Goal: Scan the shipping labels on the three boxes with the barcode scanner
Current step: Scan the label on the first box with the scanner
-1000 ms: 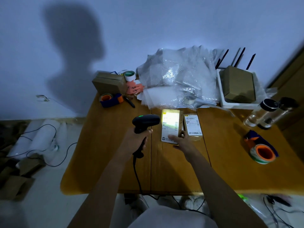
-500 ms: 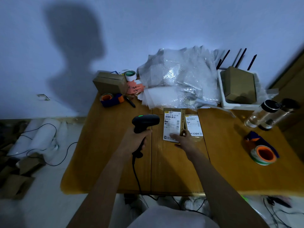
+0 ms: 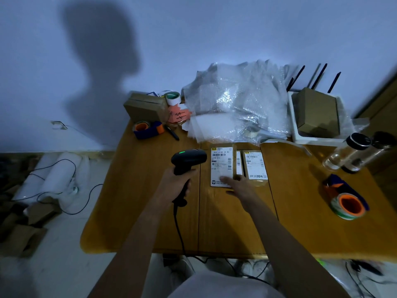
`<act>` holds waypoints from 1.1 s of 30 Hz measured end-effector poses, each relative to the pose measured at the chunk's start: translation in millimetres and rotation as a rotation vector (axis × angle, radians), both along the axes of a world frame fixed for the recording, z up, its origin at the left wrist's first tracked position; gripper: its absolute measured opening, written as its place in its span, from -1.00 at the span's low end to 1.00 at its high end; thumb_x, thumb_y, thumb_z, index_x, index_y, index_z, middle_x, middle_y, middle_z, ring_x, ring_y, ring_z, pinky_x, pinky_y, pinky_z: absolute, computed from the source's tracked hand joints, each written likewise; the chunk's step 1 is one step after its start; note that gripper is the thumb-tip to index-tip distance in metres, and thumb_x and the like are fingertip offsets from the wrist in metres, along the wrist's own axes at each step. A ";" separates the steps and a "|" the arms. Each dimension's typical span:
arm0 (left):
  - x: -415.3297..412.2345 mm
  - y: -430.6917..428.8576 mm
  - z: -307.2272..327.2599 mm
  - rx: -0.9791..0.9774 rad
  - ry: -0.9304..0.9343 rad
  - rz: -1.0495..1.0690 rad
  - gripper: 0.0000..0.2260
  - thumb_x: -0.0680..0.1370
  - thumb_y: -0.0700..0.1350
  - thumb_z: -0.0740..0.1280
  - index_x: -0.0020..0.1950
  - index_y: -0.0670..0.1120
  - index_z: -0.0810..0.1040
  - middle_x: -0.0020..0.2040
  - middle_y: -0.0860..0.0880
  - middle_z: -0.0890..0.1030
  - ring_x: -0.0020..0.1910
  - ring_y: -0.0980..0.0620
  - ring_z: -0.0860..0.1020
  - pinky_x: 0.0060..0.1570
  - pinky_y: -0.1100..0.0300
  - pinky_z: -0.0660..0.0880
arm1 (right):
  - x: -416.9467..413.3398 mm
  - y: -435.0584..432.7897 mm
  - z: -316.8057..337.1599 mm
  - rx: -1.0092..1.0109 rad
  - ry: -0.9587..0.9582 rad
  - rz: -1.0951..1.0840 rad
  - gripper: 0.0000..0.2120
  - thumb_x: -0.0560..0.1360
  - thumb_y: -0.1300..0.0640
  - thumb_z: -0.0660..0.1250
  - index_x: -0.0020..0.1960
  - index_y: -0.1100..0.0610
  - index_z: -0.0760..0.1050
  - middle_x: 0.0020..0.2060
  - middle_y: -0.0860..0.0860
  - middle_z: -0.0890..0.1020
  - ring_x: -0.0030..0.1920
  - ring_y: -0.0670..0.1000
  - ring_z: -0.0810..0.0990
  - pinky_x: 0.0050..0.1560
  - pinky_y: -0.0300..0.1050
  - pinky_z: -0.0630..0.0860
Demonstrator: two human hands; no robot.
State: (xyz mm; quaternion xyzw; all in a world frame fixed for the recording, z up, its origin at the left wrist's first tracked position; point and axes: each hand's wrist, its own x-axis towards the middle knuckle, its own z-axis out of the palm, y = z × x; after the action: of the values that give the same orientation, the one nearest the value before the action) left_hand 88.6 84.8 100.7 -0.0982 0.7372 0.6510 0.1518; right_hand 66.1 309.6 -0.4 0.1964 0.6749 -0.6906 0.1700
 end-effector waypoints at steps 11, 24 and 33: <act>-3.8 -14.6 -8.4 0.051 -0.053 0.118 -0.83 0.54 -0.07 0.48 -0.04 -0.14 0.57 -0.37 -0.07 0.53 -0.47 0.00 0.48 -0.38 0.13 0.50 | -6.2 -24.8 -11.7 -0.018 -0.088 0.014 -0.60 0.49 0.04 0.50 0.25 0.22 0.56 0.10 0.12 0.72 0.11 0.05 0.68 0.12 0.00 0.62; -9.0 -33.9 -15.0 0.091 -0.084 0.142 -0.78 0.53 -0.03 0.49 -0.11 -0.15 0.56 -0.37 -0.09 0.53 -0.48 -0.03 0.48 -0.35 0.12 0.50 | -26.6 -61.7 -16.5 -0.359 -0.323 -0.125 -0.59 0.57 0.09 0.43 0.36 0.19 0.47 0.17 0.16 0.62 0.10 0.12 0.64 -0.07 -0.07 0.64; -15.8 -41.0 -17.6 0.116 -0.108 0.141 -0.81 0.54 -0.04 0.48 -0.04 -0.14 0.55 -0.36 -0.08 0.52 -0.47 0.01 0.48 -0.39 0.16 0.50 | -44.6 -71.3 -36.7 -0.328 -0.378 -0.150 -0.52 0.56 0.03 0.43 0.42 0.13 0.43 0.33 0.16 0.55 0.28 0.17 0.55 0.19 0.04 0.55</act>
State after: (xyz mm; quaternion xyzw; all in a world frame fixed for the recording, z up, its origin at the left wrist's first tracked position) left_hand 72.8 43.8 83.1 -0.1758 0.6804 0.6953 0.1508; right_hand 21.5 238.3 -37.1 0.3412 0.4939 -0.7526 0.2707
